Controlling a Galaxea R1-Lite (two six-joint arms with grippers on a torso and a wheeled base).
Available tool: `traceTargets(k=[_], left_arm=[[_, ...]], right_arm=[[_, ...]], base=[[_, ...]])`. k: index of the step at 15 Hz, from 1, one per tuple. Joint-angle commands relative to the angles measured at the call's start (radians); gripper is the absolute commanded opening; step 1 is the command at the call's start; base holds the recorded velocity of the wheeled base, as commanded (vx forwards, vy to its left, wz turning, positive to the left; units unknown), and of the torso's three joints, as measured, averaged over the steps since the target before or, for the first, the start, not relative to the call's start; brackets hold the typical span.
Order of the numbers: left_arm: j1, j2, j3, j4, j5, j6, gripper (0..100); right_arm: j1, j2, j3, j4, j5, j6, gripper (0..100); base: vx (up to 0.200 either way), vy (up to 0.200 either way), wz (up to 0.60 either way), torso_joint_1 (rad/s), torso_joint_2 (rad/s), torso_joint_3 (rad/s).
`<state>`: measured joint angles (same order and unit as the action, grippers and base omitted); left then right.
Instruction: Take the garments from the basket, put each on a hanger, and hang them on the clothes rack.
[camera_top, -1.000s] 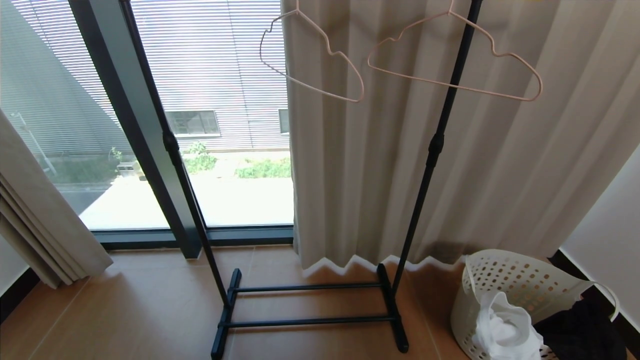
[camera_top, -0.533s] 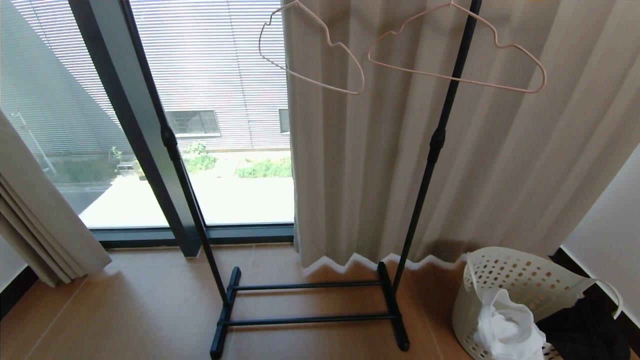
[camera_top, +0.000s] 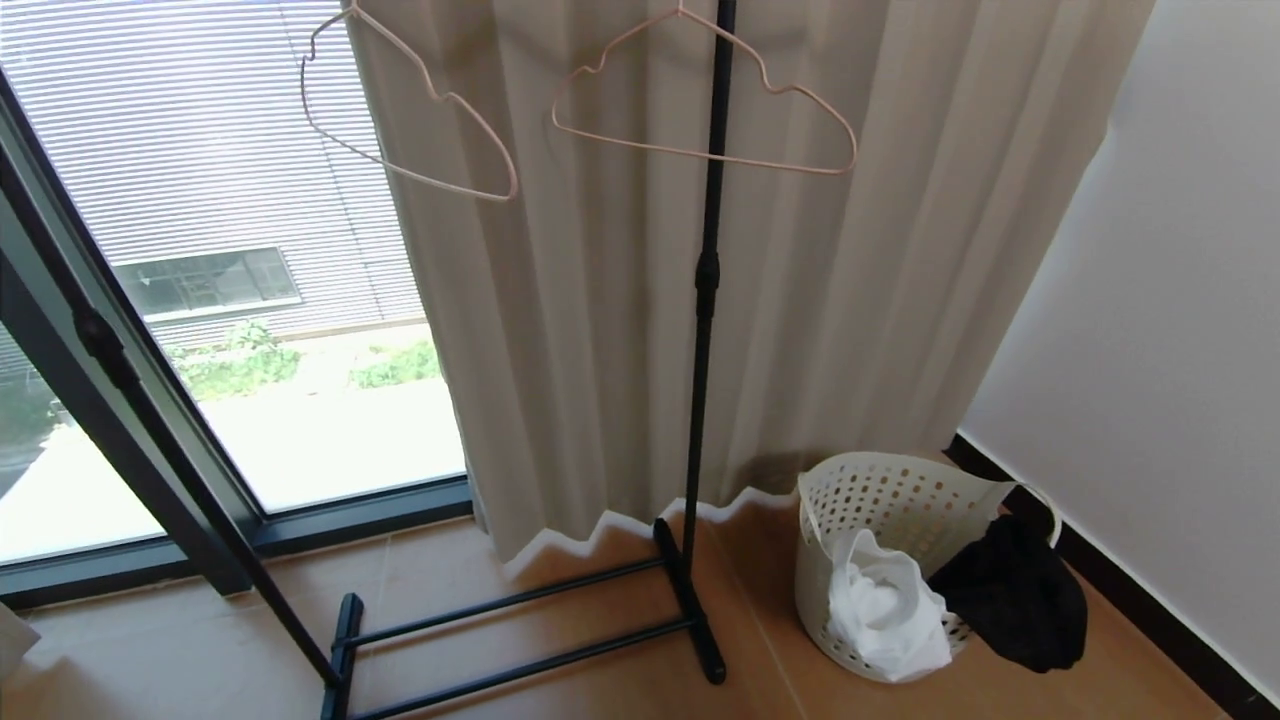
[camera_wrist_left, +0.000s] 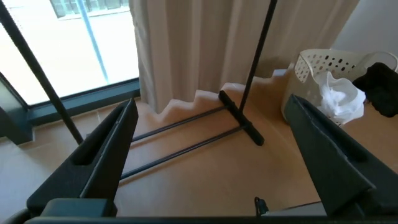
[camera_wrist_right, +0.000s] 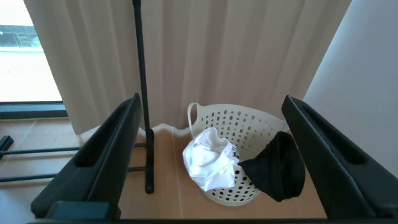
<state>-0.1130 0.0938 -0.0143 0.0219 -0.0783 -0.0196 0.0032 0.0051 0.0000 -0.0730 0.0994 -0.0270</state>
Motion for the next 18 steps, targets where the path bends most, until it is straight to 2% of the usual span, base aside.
traceTargets(k=[1, 7, 12, 13, 16, 18], left_arm=[[-0.001, 0.001, -0.001, 0.001, 0.000, 0.000, 100], [-0.001, 0.001, -0.001, 0.000, 0.000, -0.002, 100], [-0.001, 0.001, -0.001, 0.000, 0.000, -0.002, 100], [-0.001, 0.001, 0.000, 0.000, 0.000, -0.002, 100], [-0.001, 0.001, 0.000, 0.000, 0.000, -0.002, 100], [-0.001, 0.001, 0.000, 0.000, 0.002, -0.003, 100]], right_arm=[[0.000, 0.001, 0.000, -0.001, 0.000, -0.001, 100], [0.000, 0.001, 0.000, -0.001, 0.002, -0.001, 100], [0.000, 0.001, 0.000, -0.001, 0.000, -0.001, 100], [0.000, 0.001, 0.000, -0.001, 0.000, -0.001, 100], [0.000, 0.001, 0.000, -0.001, 0.000, -0.001, 100], [0.000, 0.001, 0.000, -0.001, 0.000, -0.001, 100]], base=[[0.000, -0.200, 0.00, 0.002, 0.01, 0.002], [0.000, -0.200, 0.00, 0.002, 0.00, 0.004], [0.200, 0.000, 0.00, 0.002, 0.00, 0.004], [0.000, 0.000, 0.00, 0.000, 0.00, 0.000], [0.000, -0.200, 0.00, 0.012, 0.01, 0.001], [0.000, 0.000, 0.00, 0.000, 0.00, 0.000]])
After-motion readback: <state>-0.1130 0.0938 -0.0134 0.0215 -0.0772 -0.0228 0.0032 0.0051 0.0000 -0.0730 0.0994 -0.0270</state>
